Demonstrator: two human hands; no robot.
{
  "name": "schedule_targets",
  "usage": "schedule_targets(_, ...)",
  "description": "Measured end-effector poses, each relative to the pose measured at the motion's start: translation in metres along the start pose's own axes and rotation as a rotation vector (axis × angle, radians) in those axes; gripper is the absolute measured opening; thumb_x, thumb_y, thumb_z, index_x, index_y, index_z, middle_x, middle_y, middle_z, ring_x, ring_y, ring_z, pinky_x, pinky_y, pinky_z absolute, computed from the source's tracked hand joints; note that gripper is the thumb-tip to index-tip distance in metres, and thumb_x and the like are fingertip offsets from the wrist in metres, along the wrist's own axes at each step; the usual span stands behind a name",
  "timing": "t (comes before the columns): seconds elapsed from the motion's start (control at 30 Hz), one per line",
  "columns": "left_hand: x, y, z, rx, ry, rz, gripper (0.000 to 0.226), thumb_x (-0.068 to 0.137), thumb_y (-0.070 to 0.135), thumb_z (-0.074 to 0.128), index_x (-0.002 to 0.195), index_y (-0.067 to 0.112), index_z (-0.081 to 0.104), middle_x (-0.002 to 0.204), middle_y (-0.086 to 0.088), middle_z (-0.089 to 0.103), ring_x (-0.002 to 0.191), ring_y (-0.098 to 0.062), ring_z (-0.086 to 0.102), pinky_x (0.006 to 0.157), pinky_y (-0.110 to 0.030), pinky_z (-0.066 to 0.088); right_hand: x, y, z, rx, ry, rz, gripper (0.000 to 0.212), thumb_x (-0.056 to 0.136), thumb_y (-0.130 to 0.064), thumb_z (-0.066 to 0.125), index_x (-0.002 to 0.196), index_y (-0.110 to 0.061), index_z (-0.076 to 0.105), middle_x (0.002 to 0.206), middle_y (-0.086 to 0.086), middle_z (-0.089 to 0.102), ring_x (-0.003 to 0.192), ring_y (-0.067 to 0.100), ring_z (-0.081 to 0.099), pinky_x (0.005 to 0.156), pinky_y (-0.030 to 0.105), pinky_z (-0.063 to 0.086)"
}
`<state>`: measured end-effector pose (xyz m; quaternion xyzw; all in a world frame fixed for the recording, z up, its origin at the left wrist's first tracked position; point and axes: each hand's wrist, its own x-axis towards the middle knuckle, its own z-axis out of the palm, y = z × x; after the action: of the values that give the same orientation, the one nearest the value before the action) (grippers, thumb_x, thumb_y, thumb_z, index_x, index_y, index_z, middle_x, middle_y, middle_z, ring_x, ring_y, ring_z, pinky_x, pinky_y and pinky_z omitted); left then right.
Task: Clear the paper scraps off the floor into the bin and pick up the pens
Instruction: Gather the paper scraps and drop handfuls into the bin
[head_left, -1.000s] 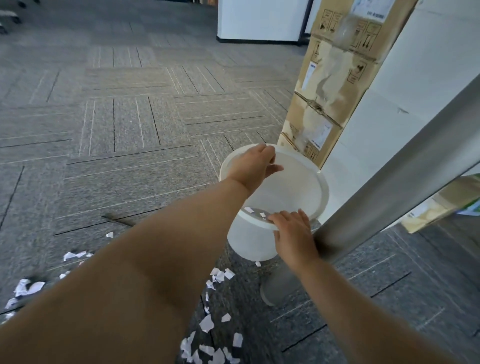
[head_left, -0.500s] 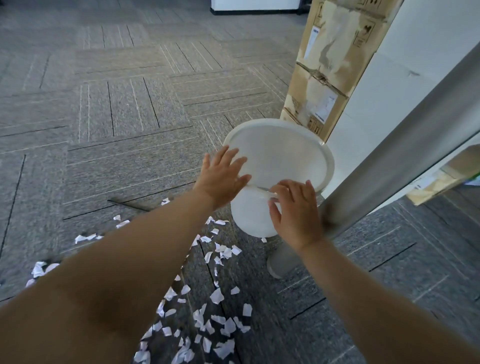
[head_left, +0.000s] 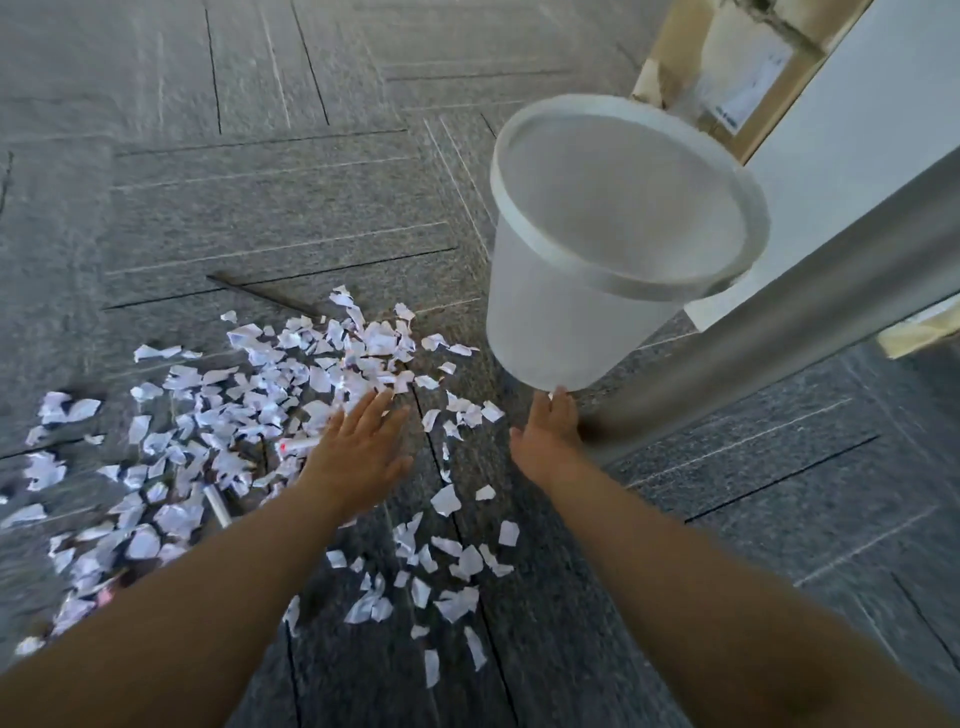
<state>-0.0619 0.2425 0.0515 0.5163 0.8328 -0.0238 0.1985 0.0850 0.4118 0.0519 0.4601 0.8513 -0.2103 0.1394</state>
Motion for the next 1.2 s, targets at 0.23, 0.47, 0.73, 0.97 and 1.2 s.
schedule_targets(0.23, -0.019, -0.021, 0.039, 0.027, -0.085, -0.024, 0.063, 0.094, 0.049, 0.023, 0.144, 0.022, -0.004, 0.153, -0.006, -0.015, 0.139, -0.021, -0.019, 0.113, -0.046, -0.006, 0.041, 0.000, 0.029, 0.125, -0.010, 0.165, 0.074, 0.092, -0.037, 0.047, 0.143, -0.004, 0.005, 0.153, 0.019, 0.000, 0.141, 0.033, -0.001, 0.114, 0.040, 0.009)
schedule_targets(0.47, -0.032, -0.038, 0.045, -0.024, -0.010, -0.091, 0.064, 0.094, 0.046, 0.030, 0.145, 0.021, 0.002, 0.155, -0.004, -0.009, 0.140, -0.020, -0.016, 0.113, -0.047, -0.006, 0.020, -0.008, 0.055, 0.151, 0.103, -0.356, 0.042, 0.091, -0.014, 0.048, 0.131, -0.009, 0.038, 0.141, 0.013, 0.037, 0.128, 0.028, 0.036, 0.101, 0.039, 0.037)
schedule_targets(0.73, -0.053, -0.063, 0.053, -0.048, 0.000, -0.247, 0.066, 0.093, 0.051, 0.027, 0.144, 0.023, -0.004, 0.153, -0.003, -0.015, 0.139, -0.021, -0.020, 0.113, -0.048, -0.005, 0.034, -0.029, 0.068, 0.023, 0.042, -0.284, 0.071, 0.092, -0.049, 0.036, 0.145, -0.018, 0.002, 0.156, 0.005, -0.004, 0.142, 0.022, -0.009, 0.114, 0.045, 0.000)
schedule_targets(0.97, -0.086, -0.081, 0.076, -0.101, -0.007, -0.333, 0.082, 0.076, 0.075, 0.005, 0.139, 0.030, -0.017, 0.152, -0.001, -0.018, 0.136, -0.017, -0.022, 0.112, -0.044, -0.005, -0.020, -0.057, 0.109, 0.036, -0.068, -0.808, 0.077, 0.087, -0.062, 0.007, 0.141, -0.011, 0.027, 0.154, 0.007, 0.017, 0.141, 0.019, 0.002, 0.115, 0.046, 0.019)
schedule_targets(1.2, -0.139, -0.088, 0.101, -0.070, 0.053, -0.334, 0.095, 0.067, 0.084, -0.002, 0.143, 0.026, -0.002, 0.152, -0.002, -0.004, 0.140, -0.021, -0.015, 0.106, -0.057, -0.008, -0.054, -0.019, 0.121, 0.059, 0.284, -0.487, 0.067, 0.086, -0.055, 0.033, 0.140, -0.016, 0.027, 0.152, 0.010, 0.019, 0.140, 0.027, 0.008, 0.110, 0.055, 0.006)
